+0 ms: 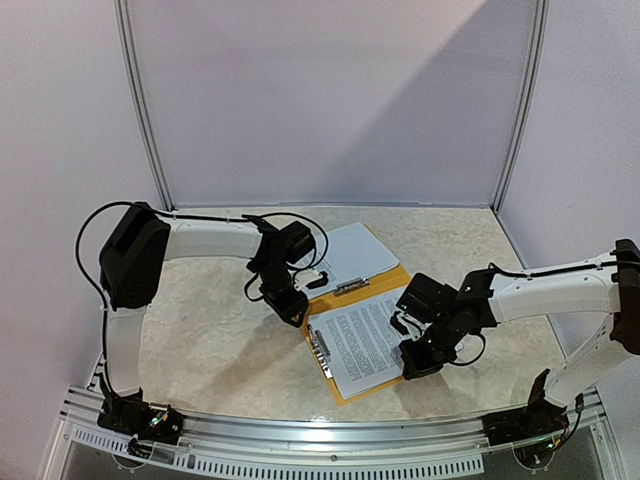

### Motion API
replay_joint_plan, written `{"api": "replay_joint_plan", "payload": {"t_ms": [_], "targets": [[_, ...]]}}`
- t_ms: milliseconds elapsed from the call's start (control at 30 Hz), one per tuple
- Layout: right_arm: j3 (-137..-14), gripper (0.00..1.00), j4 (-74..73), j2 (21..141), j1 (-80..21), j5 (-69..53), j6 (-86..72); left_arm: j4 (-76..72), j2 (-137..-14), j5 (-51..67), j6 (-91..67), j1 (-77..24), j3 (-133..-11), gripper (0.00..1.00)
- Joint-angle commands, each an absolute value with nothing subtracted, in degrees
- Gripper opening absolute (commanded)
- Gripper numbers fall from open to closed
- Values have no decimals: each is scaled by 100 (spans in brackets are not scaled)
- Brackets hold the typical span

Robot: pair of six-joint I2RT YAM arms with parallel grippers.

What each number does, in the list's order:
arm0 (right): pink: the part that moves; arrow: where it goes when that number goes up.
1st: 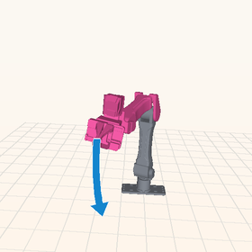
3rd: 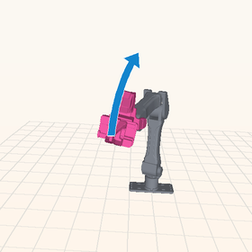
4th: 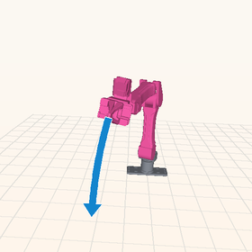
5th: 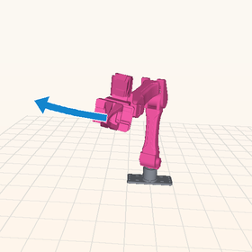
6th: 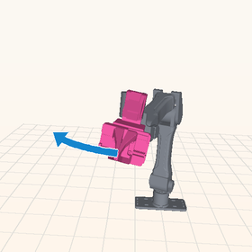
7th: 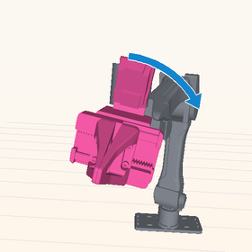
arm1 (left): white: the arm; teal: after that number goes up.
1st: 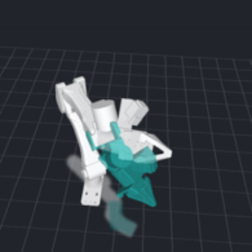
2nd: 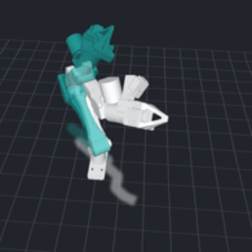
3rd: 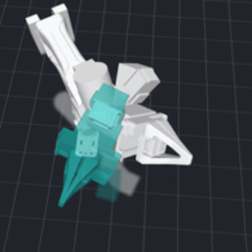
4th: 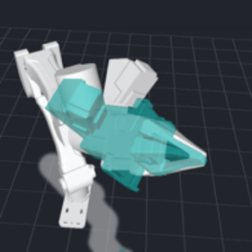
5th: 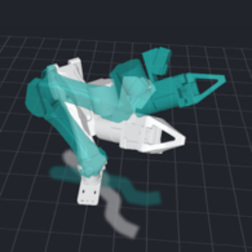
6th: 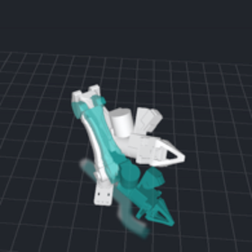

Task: Put the files into the folder
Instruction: Clamp the file in the folder with some files.

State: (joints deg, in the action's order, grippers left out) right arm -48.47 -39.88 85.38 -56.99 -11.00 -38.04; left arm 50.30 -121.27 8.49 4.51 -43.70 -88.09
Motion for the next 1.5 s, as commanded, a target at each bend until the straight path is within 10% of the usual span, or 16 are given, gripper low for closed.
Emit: {"api": "replay_joint_plan", "payload": {"t_ms": [0,1467], "targets": [[-5049,6,-4149,8403,-5720,-1088,-3414,5113,-12143,931,518,-4368,-8859,46],[-7163,21,-173,11504,-5704,-857,-3048,5098,-12038,285,472,-4219,-8962,45]]}}
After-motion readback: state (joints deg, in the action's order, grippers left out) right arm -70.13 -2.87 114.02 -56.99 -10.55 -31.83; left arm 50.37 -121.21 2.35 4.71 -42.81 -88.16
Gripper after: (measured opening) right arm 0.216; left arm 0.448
